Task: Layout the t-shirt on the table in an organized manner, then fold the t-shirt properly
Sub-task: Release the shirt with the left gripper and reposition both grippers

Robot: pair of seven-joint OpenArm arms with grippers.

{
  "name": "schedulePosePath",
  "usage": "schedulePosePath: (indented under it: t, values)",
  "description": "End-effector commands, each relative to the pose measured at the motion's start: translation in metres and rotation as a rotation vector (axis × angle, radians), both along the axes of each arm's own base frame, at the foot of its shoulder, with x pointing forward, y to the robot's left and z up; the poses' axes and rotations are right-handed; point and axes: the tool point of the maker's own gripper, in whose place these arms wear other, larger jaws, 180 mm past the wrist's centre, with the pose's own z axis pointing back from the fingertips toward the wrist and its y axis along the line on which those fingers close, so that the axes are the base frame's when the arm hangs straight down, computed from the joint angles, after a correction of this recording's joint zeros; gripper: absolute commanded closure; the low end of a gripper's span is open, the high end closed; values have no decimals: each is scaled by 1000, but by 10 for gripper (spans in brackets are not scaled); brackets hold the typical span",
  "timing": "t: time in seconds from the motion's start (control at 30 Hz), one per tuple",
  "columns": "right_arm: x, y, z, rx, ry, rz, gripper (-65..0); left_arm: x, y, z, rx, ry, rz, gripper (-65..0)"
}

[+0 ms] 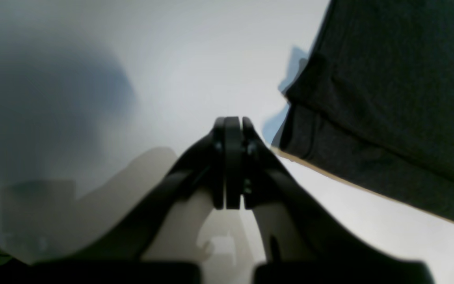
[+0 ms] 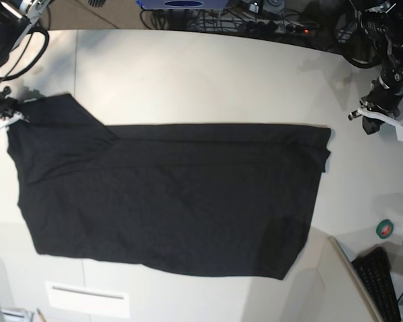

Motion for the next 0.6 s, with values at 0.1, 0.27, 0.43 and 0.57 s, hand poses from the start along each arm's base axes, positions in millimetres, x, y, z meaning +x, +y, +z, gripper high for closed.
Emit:
schedulePosePath:
  t: [0.1, 0.27, 0.43, 0.57]
  values:
    - [38, -6, 37, -48, -14, 64, 0, 10, 6, 15, 30, -48, -11, 0]
    - [77, 15, 78, -125, -47, 196, 0, 10, 6, 15, 30, -47, -11, 0]
    - [131, 33, 108, -135, -127, 258, 0, 4, 8, 4, 15, -20, -2, 0]
    - [165, 46, 119, -110, -150, 292, 0, -1, 9, -1, 10, -4, 4, 0]
